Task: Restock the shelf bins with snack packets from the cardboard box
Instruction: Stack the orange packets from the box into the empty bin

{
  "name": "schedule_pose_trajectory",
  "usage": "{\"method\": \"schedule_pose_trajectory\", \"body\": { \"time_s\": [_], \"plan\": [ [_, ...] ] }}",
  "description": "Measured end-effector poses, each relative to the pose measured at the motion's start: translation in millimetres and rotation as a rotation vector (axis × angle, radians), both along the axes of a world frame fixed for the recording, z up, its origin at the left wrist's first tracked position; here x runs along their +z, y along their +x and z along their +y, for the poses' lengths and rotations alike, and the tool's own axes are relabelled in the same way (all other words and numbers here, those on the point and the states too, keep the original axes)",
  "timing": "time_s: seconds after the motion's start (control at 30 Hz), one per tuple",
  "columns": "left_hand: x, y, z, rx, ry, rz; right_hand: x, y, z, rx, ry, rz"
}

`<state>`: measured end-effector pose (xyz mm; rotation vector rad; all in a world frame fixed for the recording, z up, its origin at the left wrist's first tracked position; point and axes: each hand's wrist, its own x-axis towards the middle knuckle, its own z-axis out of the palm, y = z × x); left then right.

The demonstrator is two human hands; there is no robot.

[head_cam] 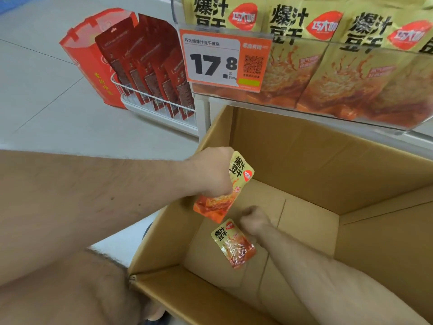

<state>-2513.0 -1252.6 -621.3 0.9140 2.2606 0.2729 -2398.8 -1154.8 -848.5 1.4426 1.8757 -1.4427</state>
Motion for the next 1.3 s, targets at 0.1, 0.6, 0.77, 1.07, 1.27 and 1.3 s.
{"method": "schedule_pose_trajectory", "body": {
  "time_s": [0.1,0.6,0.77,1.07,1.27,1.3],
  "plan": [
    [1.0,-3.3,-1.9,0.005,0.022,-0.008,-27.5,11.7,-24.1,0.414,0.305,-0.237],
    [15.6,-8.0,-9.4,0.240,0.204,-0.313,116.1,63.9,41.2,0.171,0.085,0.172],
    [41.8,8.9,1.7,0.297,0.300,-0.411,245.5,101.5,38.5,-0.114,-0.122,0.359],
    [102.7,60.5,23.7,0.062,0.416,-0.676,314.0,107.4,26.0,-0.230,0.074,0.597],
    [111.5,67.0,30.5,0.110,0.567,-0.680,328.9,99.5,29.8,-0.289,0.191,0.703],
    [111.1,66.1,31.9,0.120,0.583,-0.666,331.4,98.5,31.3,-0.273,0.205,0.706]
  ]
}}
